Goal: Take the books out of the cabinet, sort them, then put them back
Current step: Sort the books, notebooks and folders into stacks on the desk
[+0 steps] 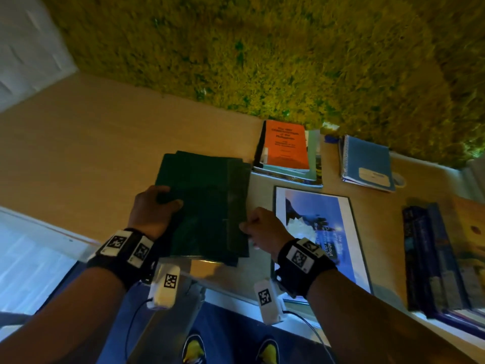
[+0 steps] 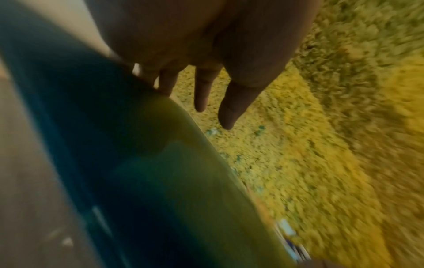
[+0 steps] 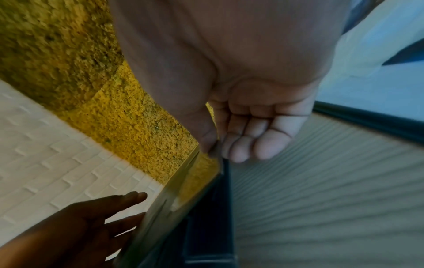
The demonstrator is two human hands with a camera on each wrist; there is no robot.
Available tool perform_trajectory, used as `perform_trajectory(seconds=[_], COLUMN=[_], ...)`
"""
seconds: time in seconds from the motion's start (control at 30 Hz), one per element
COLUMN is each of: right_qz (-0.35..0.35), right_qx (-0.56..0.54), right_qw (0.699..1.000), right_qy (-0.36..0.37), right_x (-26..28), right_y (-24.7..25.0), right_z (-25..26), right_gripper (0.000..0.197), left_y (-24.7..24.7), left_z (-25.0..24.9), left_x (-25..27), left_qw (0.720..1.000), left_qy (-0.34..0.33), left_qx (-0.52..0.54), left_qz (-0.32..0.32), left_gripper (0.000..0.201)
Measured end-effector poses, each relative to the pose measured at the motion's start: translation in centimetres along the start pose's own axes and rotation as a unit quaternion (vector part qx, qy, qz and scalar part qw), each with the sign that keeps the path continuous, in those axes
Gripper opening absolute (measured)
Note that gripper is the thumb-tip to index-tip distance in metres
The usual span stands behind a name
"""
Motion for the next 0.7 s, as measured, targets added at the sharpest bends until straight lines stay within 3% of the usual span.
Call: perform_trajectory(seconds=[0.13,0.2,0.27,0.33,0.4,0.43,0.5,0.57,0.63,0.7], right_qz=[-0.018,-0.045,-0.077,-0.126,-0.195,-0.218,-0.229,-0.191,-0.16,-0.135], right_qx=[-0.144,-0.241,-0.35,-0.38,-0.303,-0.243,-0.13,-0.034,0.05,0.052], right_qw=[0.989,0.969,0.932,0.907,0.911,0.915,0.926,0.938,0.942,0.958], right_qy=[-0.004,0.016,0.059,0.128,0.203,0.237,0.271,0.287,0.292,0.249], right_x=[0.7,1.6,2.9,5.0,7.5,8.6,10.6,11.5,11.6,11.4], right_y=[1.8,3.2,5.0,7.3,9.3,9.9,10.3,9.5,9.2,9.6], right_z=[-0.1,0.7,1.9,3.5,5.1,5.6,6.2,5.6,3.2,-0.1], right_gripper=[0.014,0.017,0.021,0.018,0.013,0.017,0.014,0.007,0.016,0.021], left_y=[-0.6,-1.6,-2.9,-4.6,-6.1,-6.9,-8.5,-10.1,-11.7,-13.2], left_z=[-1.6,-3.2,-5.2,-7.6,-10.6,-12.0,-14.8,-15.3,-14.6,-13.4], left_x=[0.6,0.8,1.2,2.0,4.0,5.2,7.7,8.3,8.2,7.9], left_qw=[0.994,0.986,0.979,0.968,0.949,0.926,0.864,0.824,0.84,0.884], left_qy=[-0.049,-0.072,-0.09,-0.1,-0.158,-0.182,-0.151,-0.097,-0.079,-0.1], left_qx=[0.095,0.149,0.169,0.181,0.172,0.201,0.302,0.397,0.414,0.343], left_qz=[-0.005,0.015,0.066,0.141,0.214,0.263,0.374,0.392,0.342,0.3], left_gripper=[0.049,0.044,0.041,0.05,0.059,0.063,0.06,0.047,0.038,0.032])
Point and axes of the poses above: each hand's wrist, its own x-axis away from the middle knuckle, its own y-axis out of the back of the hand, z = x × y, the point moved 1 cm from there along -x, towards the middle knuckle, and after that the axes turned 1 degree about x, right-handed, at the moved point
